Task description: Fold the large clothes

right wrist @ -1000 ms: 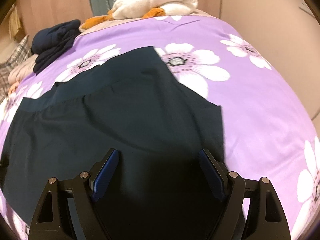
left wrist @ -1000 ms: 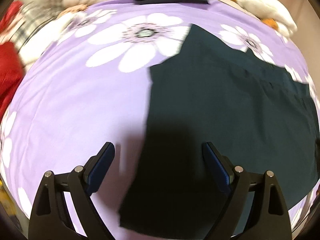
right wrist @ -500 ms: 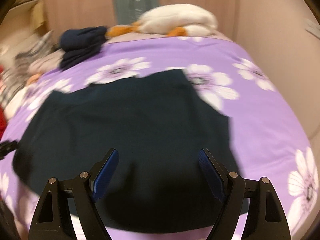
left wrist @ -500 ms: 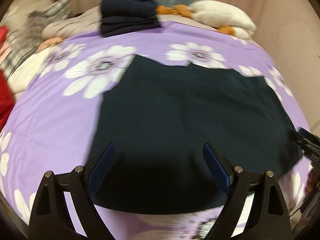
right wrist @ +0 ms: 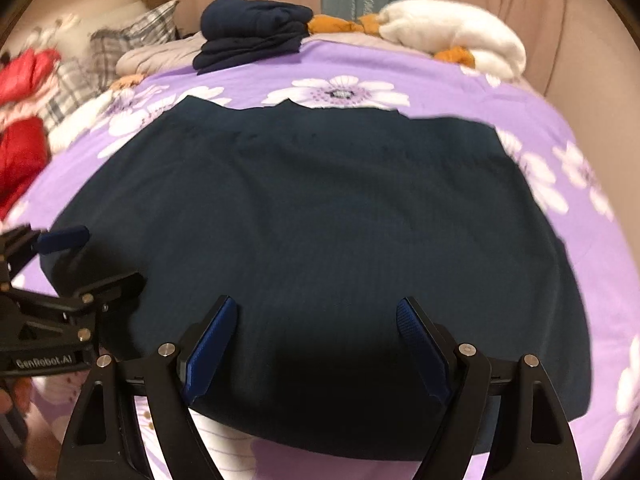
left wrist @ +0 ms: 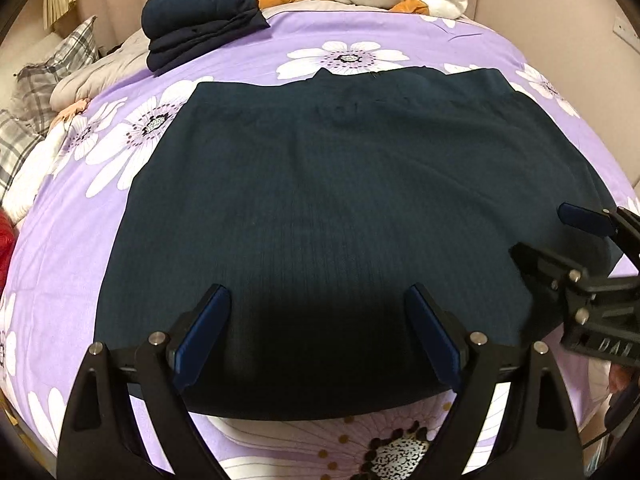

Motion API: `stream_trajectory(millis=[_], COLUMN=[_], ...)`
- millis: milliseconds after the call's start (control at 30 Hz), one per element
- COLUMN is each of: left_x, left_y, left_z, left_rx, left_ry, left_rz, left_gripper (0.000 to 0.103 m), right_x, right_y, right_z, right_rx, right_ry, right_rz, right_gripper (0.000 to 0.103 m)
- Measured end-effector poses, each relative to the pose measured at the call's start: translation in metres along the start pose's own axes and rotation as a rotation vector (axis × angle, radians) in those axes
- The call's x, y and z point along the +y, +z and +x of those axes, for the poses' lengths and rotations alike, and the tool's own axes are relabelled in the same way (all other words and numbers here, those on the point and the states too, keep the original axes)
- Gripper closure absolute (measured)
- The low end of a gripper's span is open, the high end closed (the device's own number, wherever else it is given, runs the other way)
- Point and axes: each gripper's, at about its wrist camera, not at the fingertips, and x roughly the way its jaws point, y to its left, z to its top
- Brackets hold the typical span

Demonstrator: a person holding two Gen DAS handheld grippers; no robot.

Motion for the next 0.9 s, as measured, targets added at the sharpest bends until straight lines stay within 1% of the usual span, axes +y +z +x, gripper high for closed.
stream_trajectory(millis=[67,133,167,267,633,700,900], left_x=[0.001,0.005,0.008,0.02,0.069,0.074,0.08], left_y=[-0.001,-0.002,-0.003,-0.003,-0.012,-0.014,-0.022], left_z=[0.0,0.001,0.002,0.005,0.007,0.005,-0.001], left_rx=[-0.001,0.002,0.008,0.026,0.057,0.053,0.044], left_ry=[-0.001,0.006,0.007,-0.005,-0.034,-0.037,-0.03], left_rz=[-0.002,-0.012,-0.025,-0.07,-0.238,-0.249,-0.243], left_gripper=[0.01,0.006,0.003,0.0,0.0,0.0,0.0], right_x=[-0.005,-0.011,-0.015,-0.019,-0.036,-0.04,-0.064], right_y=[0.0,-0.002,-0.004,-0.012,-0.024,-0.026,-0.033], right_z=[0.003,0.004,0.004,-0.003,-0.015,-0.015,-0.021], right_rx=[0.01,0.016,0.017,0.015,0.005,0.01,0.025], right_ry=[-0.008,-0.041,-0.046,-0.059,-0.107,-0.129,-0.143], right_rz=[0.03,0.043,0.052,0.063,0.098,0.107,0.185], right_gripper=[0.019,0.019,0.019,0.019,0.019,0.019,0.019])
